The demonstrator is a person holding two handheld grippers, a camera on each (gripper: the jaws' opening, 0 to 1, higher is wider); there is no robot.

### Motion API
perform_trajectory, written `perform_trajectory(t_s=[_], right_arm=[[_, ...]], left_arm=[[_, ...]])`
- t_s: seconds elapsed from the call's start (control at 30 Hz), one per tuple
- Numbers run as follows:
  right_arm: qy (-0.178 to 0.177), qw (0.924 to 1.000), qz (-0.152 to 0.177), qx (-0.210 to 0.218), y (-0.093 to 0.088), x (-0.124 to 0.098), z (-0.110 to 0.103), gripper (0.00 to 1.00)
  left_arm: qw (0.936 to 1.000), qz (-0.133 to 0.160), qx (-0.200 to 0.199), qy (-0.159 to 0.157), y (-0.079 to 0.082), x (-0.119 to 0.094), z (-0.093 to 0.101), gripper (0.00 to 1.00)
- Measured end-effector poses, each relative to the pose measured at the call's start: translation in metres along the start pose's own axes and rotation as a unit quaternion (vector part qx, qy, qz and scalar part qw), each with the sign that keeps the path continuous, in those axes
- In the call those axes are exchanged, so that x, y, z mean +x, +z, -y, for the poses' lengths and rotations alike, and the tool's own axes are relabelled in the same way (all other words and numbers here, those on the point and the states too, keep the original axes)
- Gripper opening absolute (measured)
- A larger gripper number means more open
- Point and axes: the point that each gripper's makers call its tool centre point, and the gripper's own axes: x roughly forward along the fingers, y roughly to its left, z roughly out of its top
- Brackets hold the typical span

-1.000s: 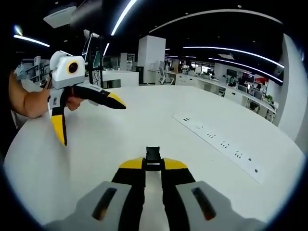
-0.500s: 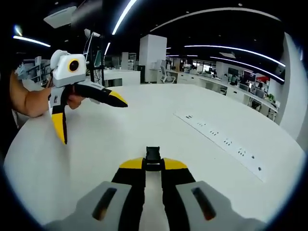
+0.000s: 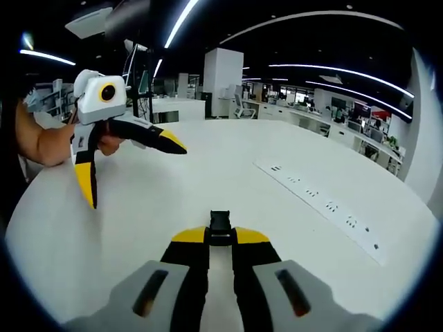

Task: Snap the two parts of the plastic buckle together until the buckle closes and remains connected.

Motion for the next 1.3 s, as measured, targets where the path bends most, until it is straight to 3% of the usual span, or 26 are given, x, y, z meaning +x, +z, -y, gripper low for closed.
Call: perform_trajectory(t_s=[1.3], right_arm=[[0.009,0.9999,-0.001,0.007,-0.0077,0.0051,-0.0008,0.11]], left_arm=[[1.0,-0.004,-0.002,-0.005,-0.0038,0.0018,0.0017,0.91]])
